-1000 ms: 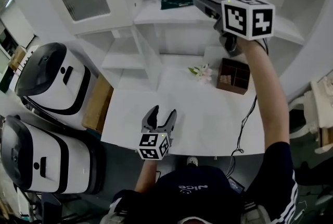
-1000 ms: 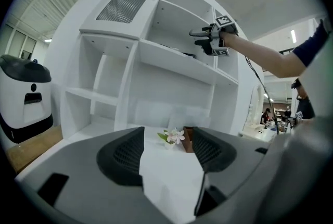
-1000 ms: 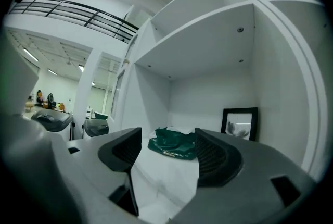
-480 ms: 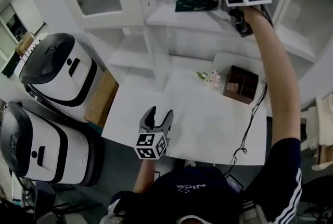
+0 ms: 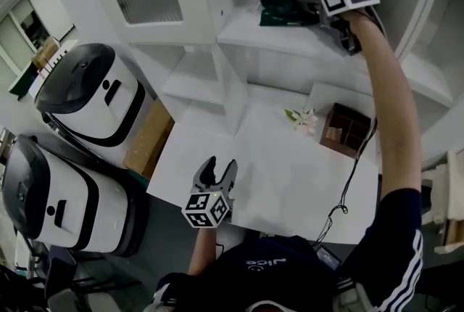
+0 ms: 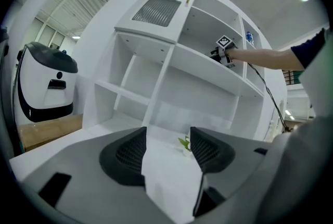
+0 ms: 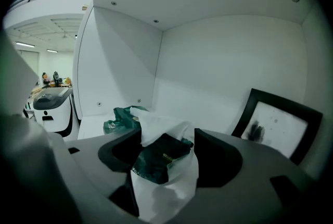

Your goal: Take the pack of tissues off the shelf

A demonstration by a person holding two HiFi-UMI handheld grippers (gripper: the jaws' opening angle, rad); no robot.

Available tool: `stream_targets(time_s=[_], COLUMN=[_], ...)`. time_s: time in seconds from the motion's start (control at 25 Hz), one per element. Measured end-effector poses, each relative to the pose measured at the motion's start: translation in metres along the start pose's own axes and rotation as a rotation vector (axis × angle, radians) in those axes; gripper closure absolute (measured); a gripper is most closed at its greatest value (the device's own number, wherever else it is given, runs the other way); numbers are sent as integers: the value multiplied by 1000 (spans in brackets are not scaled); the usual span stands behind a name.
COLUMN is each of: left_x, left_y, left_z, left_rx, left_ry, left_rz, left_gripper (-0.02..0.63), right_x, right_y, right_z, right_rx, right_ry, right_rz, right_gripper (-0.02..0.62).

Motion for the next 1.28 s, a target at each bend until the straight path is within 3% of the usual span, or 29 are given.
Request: stream_targets(time_s=[0.12, 0.4, 0.72, 1.28], left_x=[3, 5, 4, -5], left_y=[1, 2, 1, 5], left_z=[-2, -6, -4, 6], left_rx=[-16, -25, -19, -11], left_ry=[8, 7, 9, 53], left_rz=[27, 50, 33, 3], left_gripper=[348, 362, 371, 373], right_x=[0, 1, 12, 35], right_y=[3, 3, 3, -4], right_z=[-11, -13, -10, 77], right_rx=[40, 9, -26, -248], right_ry=[-10, -24, 4, 105], right_rz=[14, 20, 99, 174], right_gripper=[291, 552, 566, 572])
Point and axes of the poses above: the fingertips, and each gripper's own axes: z backward along the fingers, x to its left, y out of its underside, the point moved 9 cm from there along z, backward along the fingers, and after that the axes turned 4 degrees about x, right-handed, at the moved point
